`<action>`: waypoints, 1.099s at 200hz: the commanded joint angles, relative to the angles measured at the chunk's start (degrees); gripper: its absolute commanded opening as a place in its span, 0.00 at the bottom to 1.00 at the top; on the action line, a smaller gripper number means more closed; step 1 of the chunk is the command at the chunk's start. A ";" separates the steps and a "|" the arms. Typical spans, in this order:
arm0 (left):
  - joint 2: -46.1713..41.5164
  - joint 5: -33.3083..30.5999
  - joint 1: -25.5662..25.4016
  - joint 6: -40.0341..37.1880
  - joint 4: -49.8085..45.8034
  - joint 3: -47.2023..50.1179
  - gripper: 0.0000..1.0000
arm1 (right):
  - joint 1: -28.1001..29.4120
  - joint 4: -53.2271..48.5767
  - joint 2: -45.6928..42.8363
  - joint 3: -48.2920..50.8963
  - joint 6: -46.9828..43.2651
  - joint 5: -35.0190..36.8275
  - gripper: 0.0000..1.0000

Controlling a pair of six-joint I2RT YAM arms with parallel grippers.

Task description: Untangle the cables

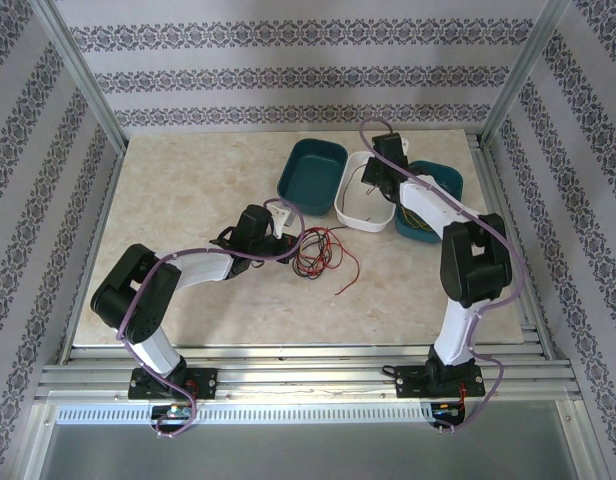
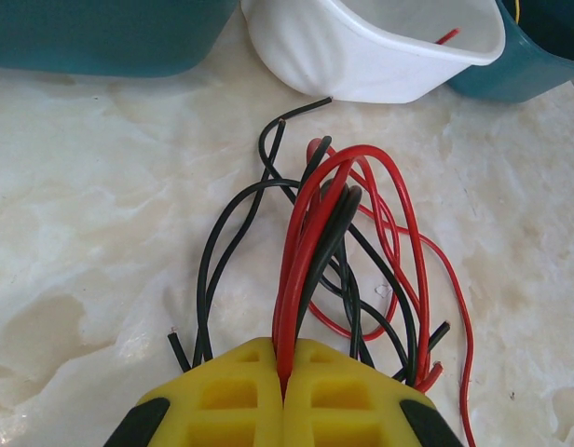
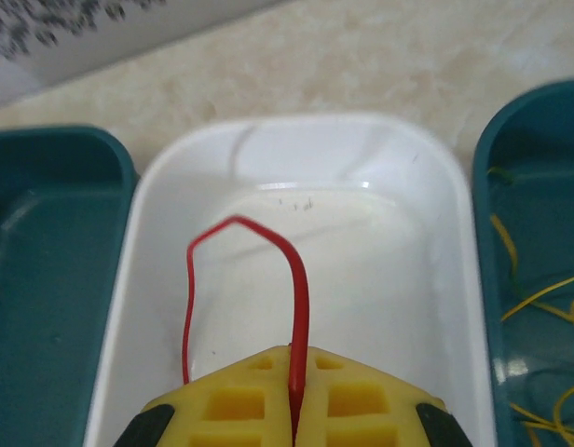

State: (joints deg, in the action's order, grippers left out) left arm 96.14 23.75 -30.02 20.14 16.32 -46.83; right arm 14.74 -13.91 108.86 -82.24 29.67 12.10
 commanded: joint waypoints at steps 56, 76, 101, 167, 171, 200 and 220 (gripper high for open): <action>-2.15 1.38 -0.79 -0.87 -0.06 -1.67 0.00 | -0.14 -2.43 7.46 -3.45 1.27 -5.19 0.08; -2.24 1.46 -0.83 -0.98 -0.23 -1.62 0.00 | -0.13 -2.30 6.69 -2.86 0.36 -5.92 0.21; -2.27 1.76 -0.83 -2.24 -1.18 -2.19 0.00 | 0.01 -1.97 4.40 -1.51 -1.13 -7.34 0.33; -3.27 2.36 -0.83 -8.19 -2.85 -3.13 0.00 | -0.11 -2.16 -5.27 3.19 -4.17 -9.12 0.46; -3.31 2.27 -0.83 -8.43 -2.91 -3.10 0.00 | -0.16 -2.35 -5.72 3.34 -4.18 -9.04 0.47; -3.59 2.00 -0.78 -10.02 -4.10 -4.04 0.00 | -0.28 -3.22 -7.83 4.23 -4.83 -9.41 0.47; -3.92 2.00 -0.80 -10.75 -3.92 -4.15 0.00 | -0.12 -2.83 -9.57 5.13 -5.35 -11.60 0.45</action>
State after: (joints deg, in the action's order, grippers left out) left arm 94.43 25.21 -30.02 12.29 13.21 -49.12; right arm 14.74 -15.66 101.54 -78.96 25.96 3.25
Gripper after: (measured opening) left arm 0.044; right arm 0.461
